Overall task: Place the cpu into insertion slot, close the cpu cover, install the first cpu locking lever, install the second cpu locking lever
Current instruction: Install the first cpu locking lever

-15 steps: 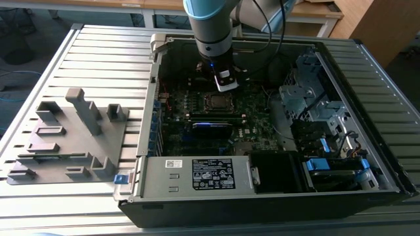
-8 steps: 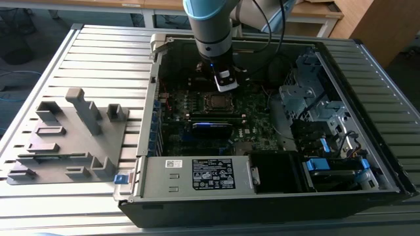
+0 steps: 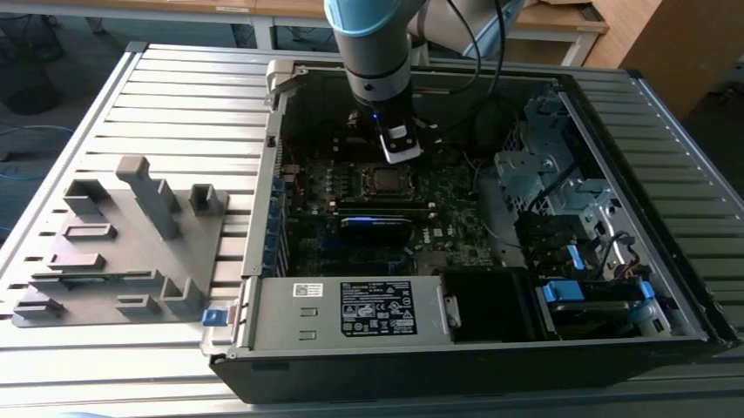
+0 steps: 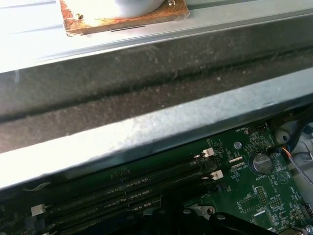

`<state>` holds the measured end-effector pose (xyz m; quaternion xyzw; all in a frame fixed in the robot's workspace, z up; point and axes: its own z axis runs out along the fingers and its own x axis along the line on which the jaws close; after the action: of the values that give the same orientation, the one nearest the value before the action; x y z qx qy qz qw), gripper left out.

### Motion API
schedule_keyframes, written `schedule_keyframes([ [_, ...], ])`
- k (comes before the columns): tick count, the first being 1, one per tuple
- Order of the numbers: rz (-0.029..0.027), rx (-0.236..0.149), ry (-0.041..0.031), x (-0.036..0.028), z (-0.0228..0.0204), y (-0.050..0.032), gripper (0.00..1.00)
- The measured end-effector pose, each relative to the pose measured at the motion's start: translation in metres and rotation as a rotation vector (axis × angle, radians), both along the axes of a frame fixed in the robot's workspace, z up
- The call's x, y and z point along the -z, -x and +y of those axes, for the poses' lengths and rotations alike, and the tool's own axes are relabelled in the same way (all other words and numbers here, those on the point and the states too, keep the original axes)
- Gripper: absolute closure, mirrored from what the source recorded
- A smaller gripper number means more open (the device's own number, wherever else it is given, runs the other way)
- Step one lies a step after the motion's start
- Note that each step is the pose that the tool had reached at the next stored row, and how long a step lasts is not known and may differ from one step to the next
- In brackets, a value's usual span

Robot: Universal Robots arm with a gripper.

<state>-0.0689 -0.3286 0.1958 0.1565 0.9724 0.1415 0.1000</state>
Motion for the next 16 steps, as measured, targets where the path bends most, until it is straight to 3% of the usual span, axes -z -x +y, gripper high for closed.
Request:
schedule_keyframes([
  [8,0.0,0.0,0.002,0.0007,-0.001,-0.0002,0.89],
  [16,0.0,0.0,0.0113,0.0021,-0.0018,-0.0004,0.89],
])
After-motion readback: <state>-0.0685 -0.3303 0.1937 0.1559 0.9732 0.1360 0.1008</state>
